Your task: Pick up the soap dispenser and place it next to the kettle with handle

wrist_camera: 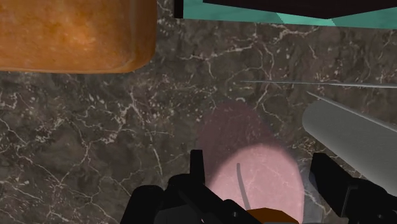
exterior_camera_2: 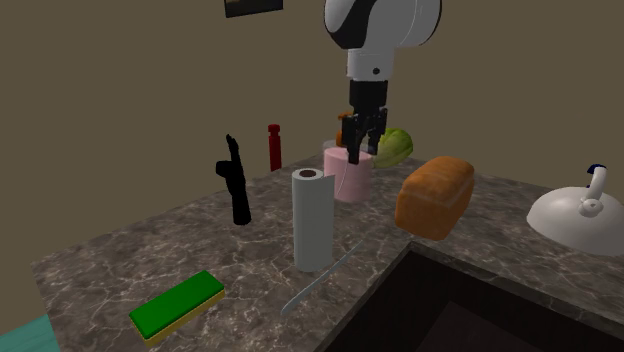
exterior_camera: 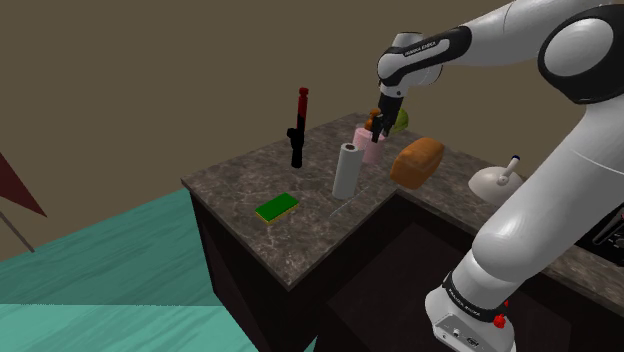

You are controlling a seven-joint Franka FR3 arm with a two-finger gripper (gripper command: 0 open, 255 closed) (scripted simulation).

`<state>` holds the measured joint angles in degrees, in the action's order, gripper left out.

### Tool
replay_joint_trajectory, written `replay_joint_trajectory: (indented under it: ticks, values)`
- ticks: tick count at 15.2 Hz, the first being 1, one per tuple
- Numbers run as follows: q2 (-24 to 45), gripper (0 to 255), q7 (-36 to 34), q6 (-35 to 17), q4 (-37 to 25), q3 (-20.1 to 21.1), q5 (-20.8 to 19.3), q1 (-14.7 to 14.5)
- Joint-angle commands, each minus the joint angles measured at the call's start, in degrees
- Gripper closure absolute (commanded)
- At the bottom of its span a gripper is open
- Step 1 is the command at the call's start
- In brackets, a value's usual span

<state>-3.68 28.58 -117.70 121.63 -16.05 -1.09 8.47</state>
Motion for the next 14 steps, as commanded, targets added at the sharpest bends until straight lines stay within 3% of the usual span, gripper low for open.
replay_joint_trajectory:
  ticks: [1,14]
  values:
    - [-0.5,255,-0.1,1.7,-1.3,0.1,-0.1,0.0]
    - [-2.5,255,-0.5,11.6,-9.2,0.3,-0.6,-0.1]
